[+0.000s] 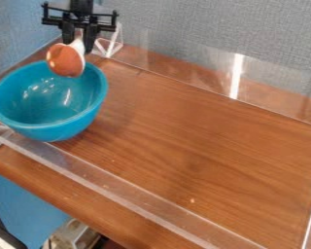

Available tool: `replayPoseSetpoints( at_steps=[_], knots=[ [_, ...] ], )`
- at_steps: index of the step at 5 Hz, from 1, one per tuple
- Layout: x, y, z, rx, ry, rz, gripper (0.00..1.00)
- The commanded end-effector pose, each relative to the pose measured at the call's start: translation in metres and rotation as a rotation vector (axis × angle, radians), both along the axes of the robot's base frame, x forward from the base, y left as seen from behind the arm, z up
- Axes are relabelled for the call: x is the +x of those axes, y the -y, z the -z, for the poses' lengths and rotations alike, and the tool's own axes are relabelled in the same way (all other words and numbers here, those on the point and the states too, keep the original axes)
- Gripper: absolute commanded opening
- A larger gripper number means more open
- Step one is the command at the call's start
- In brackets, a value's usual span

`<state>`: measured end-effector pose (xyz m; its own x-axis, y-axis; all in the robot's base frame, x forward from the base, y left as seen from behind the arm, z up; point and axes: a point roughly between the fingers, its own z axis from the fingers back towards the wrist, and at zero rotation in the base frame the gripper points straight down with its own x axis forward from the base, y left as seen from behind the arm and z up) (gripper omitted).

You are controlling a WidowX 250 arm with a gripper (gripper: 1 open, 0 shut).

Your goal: Put the mushroom in the blue bowl

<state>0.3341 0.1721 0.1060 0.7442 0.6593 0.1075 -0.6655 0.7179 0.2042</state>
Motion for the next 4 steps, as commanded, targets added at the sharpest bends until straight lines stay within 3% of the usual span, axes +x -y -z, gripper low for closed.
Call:
replayPoseSetpoints(
  at_steps=[1, 4],
  knots=[
    [-0.013, -0.008, -0.036, 0.037, 0.093, -0.043, 0.0],
    [-0.049, -0.021, -0.002, 0.013, 0.022, -0.098, 0.0]
  ],
)
